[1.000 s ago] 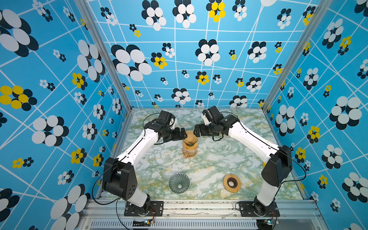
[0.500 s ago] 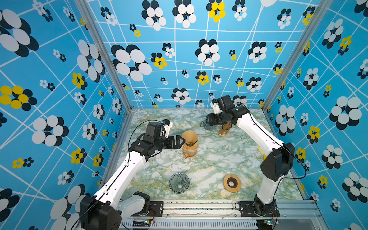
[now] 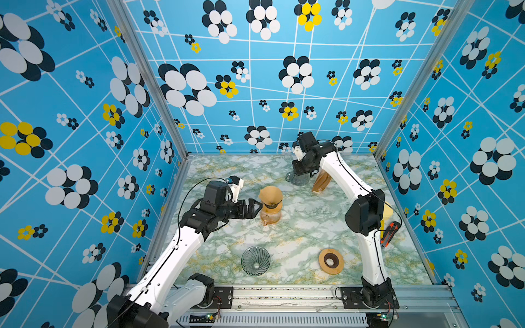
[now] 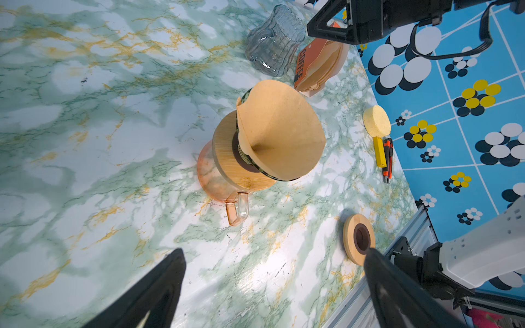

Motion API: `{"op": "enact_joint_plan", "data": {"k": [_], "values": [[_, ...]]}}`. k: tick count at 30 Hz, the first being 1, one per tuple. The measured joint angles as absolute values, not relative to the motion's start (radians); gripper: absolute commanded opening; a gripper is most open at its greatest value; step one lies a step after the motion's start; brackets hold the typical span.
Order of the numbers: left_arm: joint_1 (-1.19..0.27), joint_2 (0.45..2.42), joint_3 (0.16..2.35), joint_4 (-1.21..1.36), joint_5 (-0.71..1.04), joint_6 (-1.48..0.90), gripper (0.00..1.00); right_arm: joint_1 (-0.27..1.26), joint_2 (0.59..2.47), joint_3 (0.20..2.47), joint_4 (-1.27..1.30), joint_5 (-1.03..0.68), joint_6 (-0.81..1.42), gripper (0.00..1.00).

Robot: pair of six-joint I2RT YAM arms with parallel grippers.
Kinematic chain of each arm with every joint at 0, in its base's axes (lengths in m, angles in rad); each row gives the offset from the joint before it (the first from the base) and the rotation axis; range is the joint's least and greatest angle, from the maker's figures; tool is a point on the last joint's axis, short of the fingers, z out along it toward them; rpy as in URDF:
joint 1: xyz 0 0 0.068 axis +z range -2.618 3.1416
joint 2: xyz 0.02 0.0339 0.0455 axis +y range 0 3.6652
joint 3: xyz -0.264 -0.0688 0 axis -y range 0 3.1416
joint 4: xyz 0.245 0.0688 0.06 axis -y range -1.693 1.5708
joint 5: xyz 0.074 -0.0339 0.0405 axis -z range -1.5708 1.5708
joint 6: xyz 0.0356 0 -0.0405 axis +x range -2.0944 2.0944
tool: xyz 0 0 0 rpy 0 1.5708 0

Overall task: Place the coffee filter in the dripper
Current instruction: 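Grasp the clear glass pitcher handle with the right gripper while the left draws back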

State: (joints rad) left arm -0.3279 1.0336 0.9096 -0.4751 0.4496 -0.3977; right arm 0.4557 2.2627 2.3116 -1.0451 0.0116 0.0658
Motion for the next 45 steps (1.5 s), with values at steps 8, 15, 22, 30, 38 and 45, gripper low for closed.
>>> {"op": "enact_joint_plan", "data": {"k": [8,15,22,30,38,45], "values": [[-0.328,1.002,0.872,-0.471,0.45,-0.41,0.99,0.456,2.297,2.315,-1.035,0.066,0.062,0.31],[-0.328,0.989,0.852,-0.47,0.45,-0.431,0.99,0.456,2.315,2.315,-0.973,0.071,0.047,0.31],[-0.328,0.953,0.838,-0.469,0.458,-0.446,0.99,0.456,2.37,2.321,-0.935,0.07,0.036,0.31],[-0.328,0.947,0.805,-0.425,0.493,-0.463,0.99,0.455,2.416,2.374,-0.935,0.076,0.024,0.31],[-0.328,0.947,0.804,-0.411,0.507,-0.464,0.99,0.454,2.434,2.391,-0.937,0.082,0.014,0.29],[-0.328,0.947,0.804,-0.411,0.506,-0.464,0.99,0.452,2.458,2.439,-0.959,0.08,0.01,0.24]]}}
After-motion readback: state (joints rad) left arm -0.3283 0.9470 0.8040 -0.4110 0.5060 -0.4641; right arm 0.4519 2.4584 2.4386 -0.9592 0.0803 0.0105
